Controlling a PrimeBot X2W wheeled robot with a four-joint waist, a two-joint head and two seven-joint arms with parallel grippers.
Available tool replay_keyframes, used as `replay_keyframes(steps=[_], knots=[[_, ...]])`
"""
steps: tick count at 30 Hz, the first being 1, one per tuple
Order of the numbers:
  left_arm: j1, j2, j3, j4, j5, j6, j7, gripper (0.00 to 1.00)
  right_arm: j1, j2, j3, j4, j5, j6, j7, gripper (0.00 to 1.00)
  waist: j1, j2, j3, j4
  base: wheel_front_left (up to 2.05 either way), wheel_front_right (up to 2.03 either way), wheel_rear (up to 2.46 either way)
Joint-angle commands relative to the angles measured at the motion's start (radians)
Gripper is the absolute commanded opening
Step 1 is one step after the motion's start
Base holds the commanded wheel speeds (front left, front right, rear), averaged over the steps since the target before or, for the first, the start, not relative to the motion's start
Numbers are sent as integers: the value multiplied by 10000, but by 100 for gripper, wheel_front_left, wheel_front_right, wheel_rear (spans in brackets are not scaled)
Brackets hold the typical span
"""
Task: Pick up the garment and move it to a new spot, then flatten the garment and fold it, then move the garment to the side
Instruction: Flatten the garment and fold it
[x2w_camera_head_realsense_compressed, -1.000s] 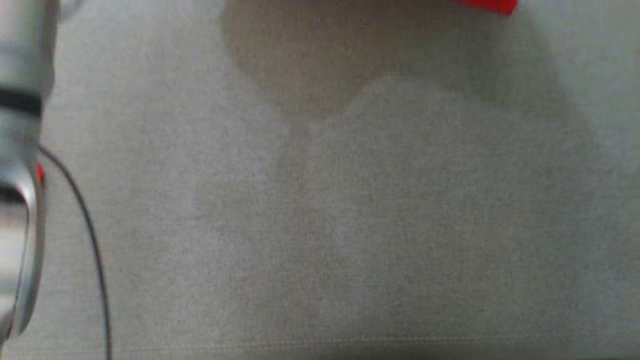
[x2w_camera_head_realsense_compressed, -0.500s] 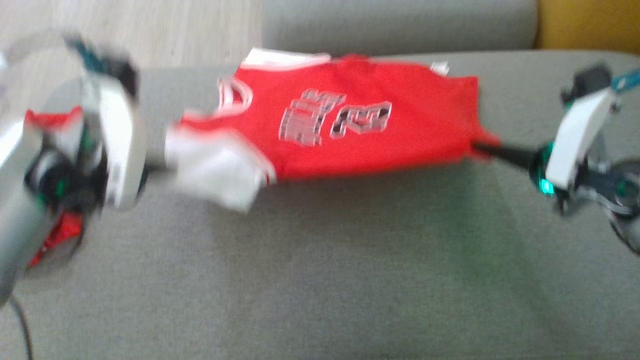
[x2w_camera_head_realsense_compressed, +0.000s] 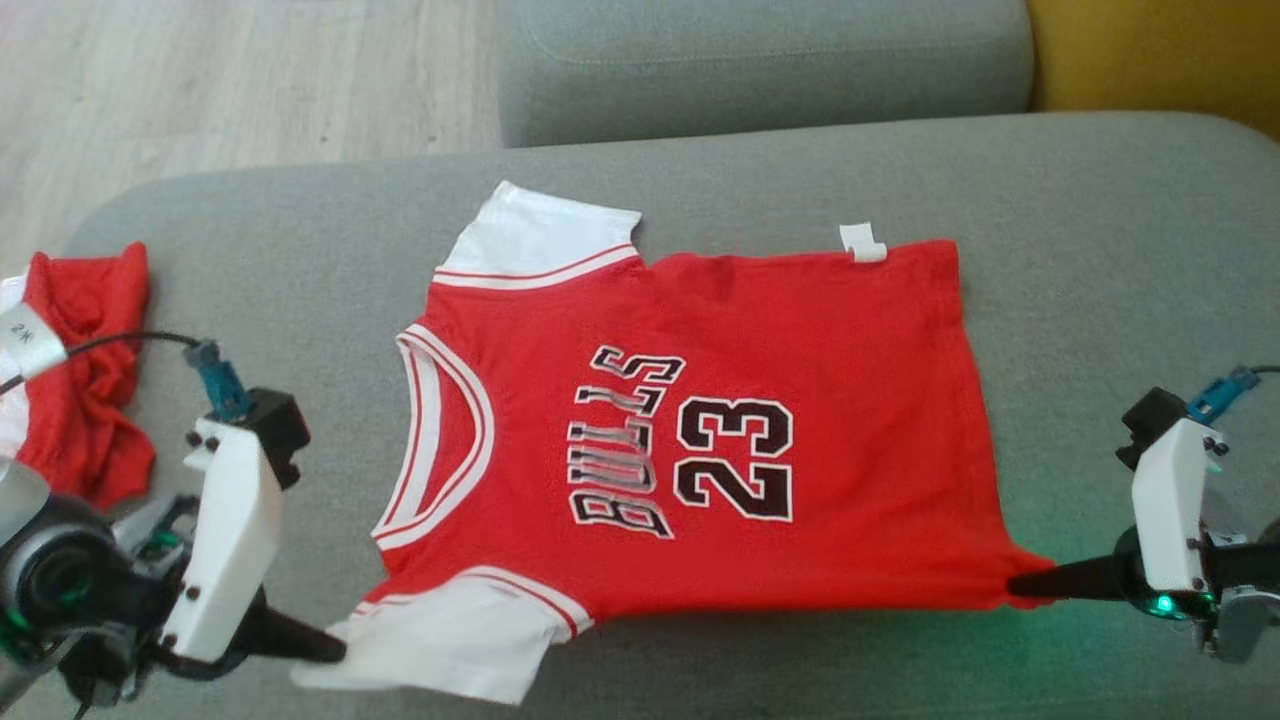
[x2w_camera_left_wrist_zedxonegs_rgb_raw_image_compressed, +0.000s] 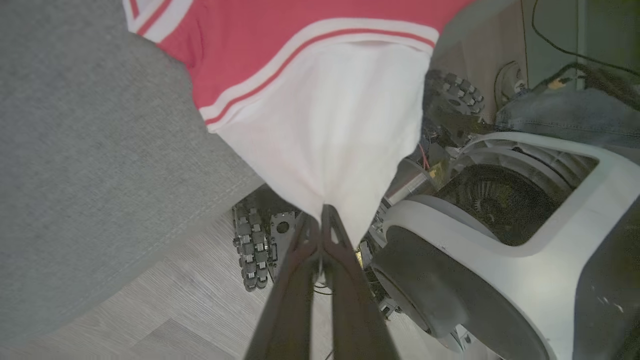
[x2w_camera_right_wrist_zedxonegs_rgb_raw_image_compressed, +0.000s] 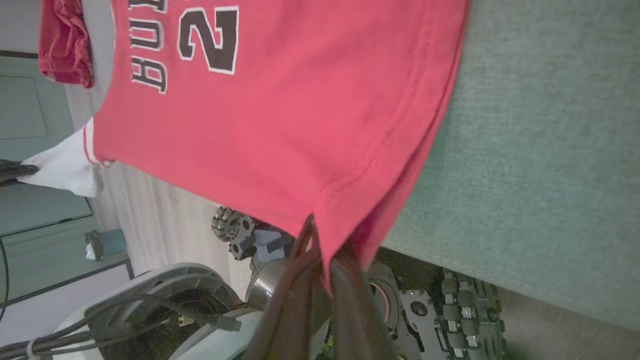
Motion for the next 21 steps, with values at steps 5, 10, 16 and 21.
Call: replay_keyframes(steps=[5,10,16,21], knots=[[-477,861,869,-899,-375,483,171,0,-549,-592,75,-351,162,-7,86,0,1,-1,414,-192,0,0,0],[-1163,590,1110,-740,-144,635,231,0,-1541,-138,335,152,324,-7,245,0,1,-1,1012,-359,0,0,0],[-2239,-64,1182,326,345,655,489,0,-2681,475,569,1244,641,-7,415,0,1,-1,1510,-498,0,0,0],[-2853,-435,982,1284,887,598,736,0,-3309,838,818,2024,691,-7,456,0,1,-1,1813,-607,0,0,0]])
